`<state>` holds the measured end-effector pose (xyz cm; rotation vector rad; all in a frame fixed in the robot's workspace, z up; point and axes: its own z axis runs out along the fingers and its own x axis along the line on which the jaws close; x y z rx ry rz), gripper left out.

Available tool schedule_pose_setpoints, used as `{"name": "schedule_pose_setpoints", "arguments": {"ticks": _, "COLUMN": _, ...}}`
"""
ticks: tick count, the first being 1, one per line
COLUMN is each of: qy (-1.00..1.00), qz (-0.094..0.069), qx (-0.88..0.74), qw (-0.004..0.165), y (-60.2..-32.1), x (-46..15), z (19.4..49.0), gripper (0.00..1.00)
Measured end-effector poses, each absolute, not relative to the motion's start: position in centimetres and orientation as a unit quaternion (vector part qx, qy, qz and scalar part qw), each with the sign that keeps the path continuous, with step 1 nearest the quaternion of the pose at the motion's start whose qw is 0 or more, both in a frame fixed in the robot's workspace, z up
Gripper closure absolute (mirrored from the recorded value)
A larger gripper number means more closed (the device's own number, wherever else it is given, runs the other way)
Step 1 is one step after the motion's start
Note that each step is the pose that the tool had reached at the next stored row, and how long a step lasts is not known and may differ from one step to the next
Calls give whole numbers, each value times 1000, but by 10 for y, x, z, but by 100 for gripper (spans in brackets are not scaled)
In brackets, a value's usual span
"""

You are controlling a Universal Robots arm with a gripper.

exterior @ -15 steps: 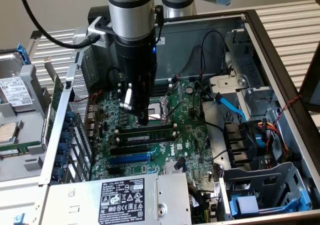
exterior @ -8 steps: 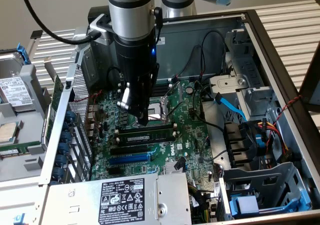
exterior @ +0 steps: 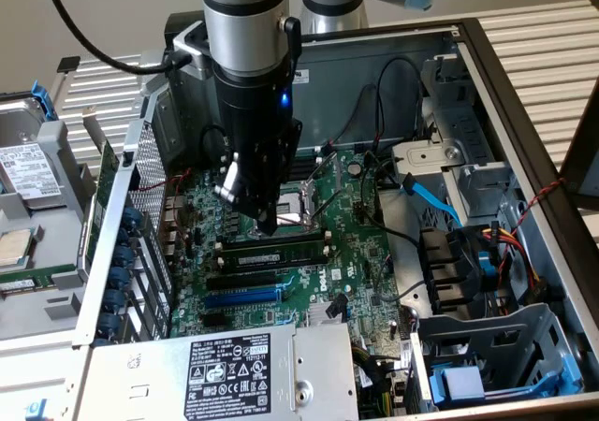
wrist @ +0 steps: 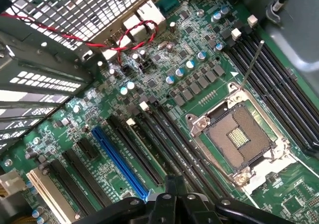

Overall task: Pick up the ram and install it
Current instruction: 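Press down the ram until it locks into place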

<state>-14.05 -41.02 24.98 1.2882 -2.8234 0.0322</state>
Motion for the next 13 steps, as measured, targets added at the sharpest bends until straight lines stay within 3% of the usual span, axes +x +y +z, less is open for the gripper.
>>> {"name": "schedule_pose_setpoints", "arguments": {"ticks": 13, "qy": -945, "qz": 9, "qx": 326, "qw": 20, "y": -410, "x": -141, "z": 250, "gripper": 89}}
